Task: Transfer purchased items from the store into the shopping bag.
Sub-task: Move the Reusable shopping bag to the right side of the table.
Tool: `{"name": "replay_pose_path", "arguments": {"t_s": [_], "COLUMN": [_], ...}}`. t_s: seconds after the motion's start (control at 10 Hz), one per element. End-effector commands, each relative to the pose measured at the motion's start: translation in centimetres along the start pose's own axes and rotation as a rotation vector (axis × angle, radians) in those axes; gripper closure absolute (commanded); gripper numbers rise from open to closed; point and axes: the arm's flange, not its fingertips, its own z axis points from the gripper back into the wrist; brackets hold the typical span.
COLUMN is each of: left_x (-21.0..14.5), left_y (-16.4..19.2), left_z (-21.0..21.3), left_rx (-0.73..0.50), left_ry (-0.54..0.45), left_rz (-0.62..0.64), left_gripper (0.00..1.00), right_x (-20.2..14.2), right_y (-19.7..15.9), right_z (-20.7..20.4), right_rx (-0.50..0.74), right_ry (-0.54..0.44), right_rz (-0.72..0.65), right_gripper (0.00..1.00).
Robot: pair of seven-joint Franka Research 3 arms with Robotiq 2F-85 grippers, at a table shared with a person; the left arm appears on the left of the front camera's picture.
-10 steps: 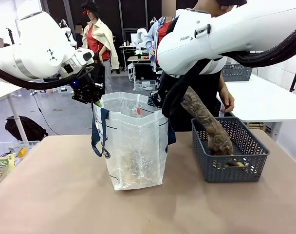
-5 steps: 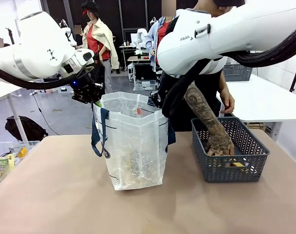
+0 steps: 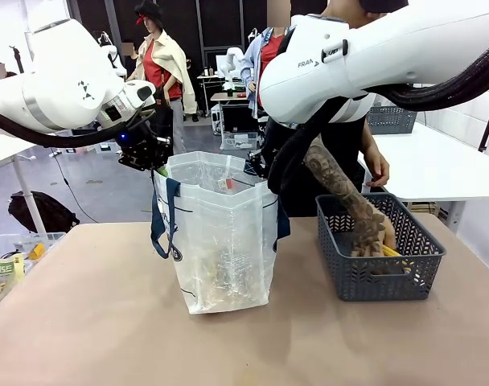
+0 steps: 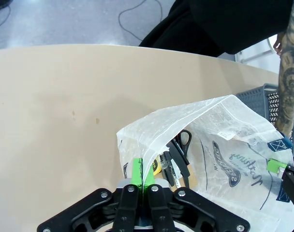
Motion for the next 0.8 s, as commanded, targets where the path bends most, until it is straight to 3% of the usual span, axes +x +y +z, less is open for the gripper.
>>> {"name": "replay_pose_path", "arguments": {"t_s": [0.0,0.7], "left_x": [-0.24,-0.24], "left_y": [0.19,0.19], "left_z": [0.43,0.43], "left_rx": [0.001,0.001], "left_ry": [-0.011,-0.011], "left_rz": [0.016,0.016], "left_gripper": [1.0,1.0], "right_x": [-0.41,-0.41], "right_y": [-0.27,-0.27], "right_z": [0.05,0.05], "right_rx": [0.01,0.01], "right_ry": [-0.002,-0.002], "right_rz": [-0.017,-0.017], "right_gripper": [1.0,1.0]}}
